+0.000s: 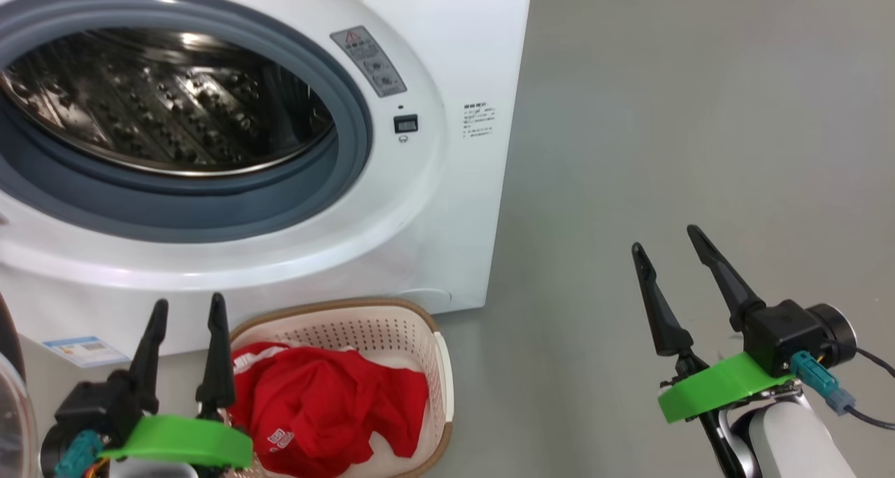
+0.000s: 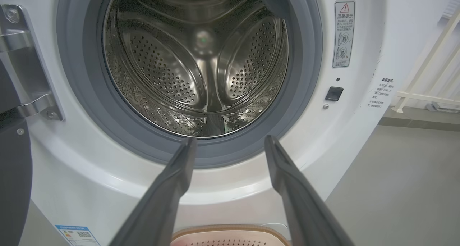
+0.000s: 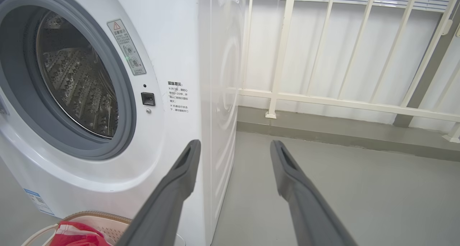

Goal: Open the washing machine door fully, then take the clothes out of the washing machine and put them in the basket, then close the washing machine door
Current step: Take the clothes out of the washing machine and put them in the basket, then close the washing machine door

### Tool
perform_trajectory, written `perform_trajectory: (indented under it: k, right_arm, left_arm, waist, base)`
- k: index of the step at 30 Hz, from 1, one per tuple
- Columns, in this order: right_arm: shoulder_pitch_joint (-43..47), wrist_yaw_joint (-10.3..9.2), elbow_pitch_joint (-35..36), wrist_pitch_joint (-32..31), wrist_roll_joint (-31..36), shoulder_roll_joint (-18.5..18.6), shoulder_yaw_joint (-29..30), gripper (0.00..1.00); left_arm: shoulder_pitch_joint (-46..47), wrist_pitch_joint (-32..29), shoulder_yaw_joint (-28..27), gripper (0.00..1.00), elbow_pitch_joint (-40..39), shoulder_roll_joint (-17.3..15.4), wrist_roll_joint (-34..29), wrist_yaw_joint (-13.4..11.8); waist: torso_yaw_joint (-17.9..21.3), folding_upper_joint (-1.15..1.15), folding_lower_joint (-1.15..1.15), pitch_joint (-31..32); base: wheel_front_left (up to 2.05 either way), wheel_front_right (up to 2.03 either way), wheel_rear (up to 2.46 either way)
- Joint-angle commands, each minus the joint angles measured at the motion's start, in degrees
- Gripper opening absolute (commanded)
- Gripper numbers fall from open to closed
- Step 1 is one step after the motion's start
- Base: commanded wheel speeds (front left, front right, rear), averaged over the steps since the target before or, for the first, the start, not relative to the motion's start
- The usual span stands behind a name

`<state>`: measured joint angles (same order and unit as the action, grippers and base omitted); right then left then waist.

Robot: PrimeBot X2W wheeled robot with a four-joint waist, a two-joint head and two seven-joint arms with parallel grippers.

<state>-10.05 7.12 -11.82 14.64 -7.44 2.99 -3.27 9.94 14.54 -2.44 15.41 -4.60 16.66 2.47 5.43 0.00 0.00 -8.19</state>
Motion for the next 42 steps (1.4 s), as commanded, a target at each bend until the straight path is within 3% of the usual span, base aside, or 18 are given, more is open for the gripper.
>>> perform_trajectory:
  k: [1,16,31,42]
  right_arm:
    - [0.13,0.36,1.64,0.36,0.24,-0.12,-0.98,1.00]
    - [4.00,0.36,1.86,0.36,0.49,-0.12,-0.18,1.00]
    - [4.81,0.36,1.76,0.36,0.56,-0.12,-0.60,1.00]
    - [4.87,0.36,1.46,0.36,0.42,-0.12,-0.99,1.00]
  left_arm:
    - [-0.45,0.46,-2.16,1.00,-1.79,-0.90,-0.68,-0.30]
    - [-6.48,0.41,-2.76,1.00,-2.86,-1.21,-0.85,-1.95]
    - [-8.11,0.23,-2.51,1.00,-4.53,-1.08,-0.17,-3.23]
    - [-8.70,-0.24,-1.81,1.00,-5.89,-1.44,-0.15,-3.56]
  waist:
    - [0.09,0.00,0.00,1.03]
    - [1.10,0.00,0.00,7.13]
    - [0.81,0.00,0.00,8.30]
    - [0.71,0.00,0.00,8.51]
  base:
    - [0.00,0.00,0.00]
    - [0.00,0.00,0.00]
    - [-0.06,0.06,0.00]
    - [-1.15,1.15,0.00]
